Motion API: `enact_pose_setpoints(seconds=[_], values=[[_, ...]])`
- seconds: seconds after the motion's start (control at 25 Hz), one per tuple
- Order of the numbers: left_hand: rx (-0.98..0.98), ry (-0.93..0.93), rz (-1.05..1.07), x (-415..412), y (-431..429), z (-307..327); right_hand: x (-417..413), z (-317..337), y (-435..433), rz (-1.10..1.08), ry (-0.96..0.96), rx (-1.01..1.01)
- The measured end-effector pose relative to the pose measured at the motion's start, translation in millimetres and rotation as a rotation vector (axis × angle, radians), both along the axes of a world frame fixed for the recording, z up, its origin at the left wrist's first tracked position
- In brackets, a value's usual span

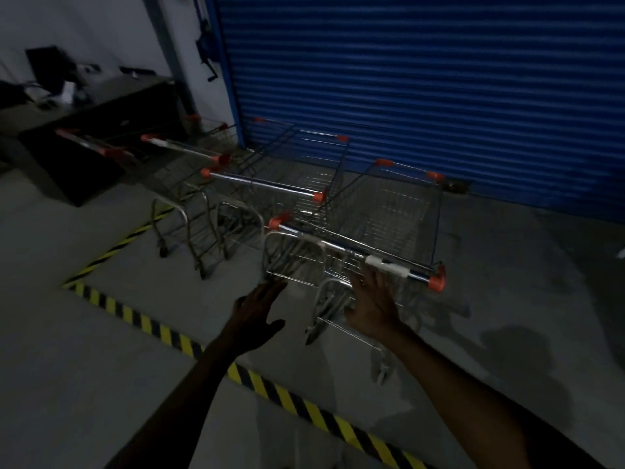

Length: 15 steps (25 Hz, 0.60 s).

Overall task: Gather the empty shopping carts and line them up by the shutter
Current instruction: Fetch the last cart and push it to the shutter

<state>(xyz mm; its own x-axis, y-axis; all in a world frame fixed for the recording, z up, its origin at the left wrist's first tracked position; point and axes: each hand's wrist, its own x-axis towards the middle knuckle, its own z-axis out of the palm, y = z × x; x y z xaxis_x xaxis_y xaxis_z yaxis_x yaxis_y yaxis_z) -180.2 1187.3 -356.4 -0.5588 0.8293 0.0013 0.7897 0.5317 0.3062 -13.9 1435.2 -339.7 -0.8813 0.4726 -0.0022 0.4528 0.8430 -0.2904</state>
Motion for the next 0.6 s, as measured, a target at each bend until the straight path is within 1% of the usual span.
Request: enact_pose_setpoints(seconds=[0.08, 0.16, 0.32, 0.44, 0.6], values=[[0.022, -0.038, 0.077, 4, -36, 7, -7, -3, -36, 0.081, 0.004, -0.050], [0.061, -0.101, 0.164, 8, -75, 14, -16, -4, -74, 0.171, 0.030, -0.141], [0.211, -0.173, 0.349, 29, -168, 31, -35, 9, -166, 0.290, 0.064, -0.357], [0.296, -0.133, 0.511, 53, -252, 37, -49, 26, -246, 0.405, 0.092, -0.442], [0.335, -0.073, 0.687, 91, -384, 40, -57, 45, -375, 0.572, 0.100, -0.499]])
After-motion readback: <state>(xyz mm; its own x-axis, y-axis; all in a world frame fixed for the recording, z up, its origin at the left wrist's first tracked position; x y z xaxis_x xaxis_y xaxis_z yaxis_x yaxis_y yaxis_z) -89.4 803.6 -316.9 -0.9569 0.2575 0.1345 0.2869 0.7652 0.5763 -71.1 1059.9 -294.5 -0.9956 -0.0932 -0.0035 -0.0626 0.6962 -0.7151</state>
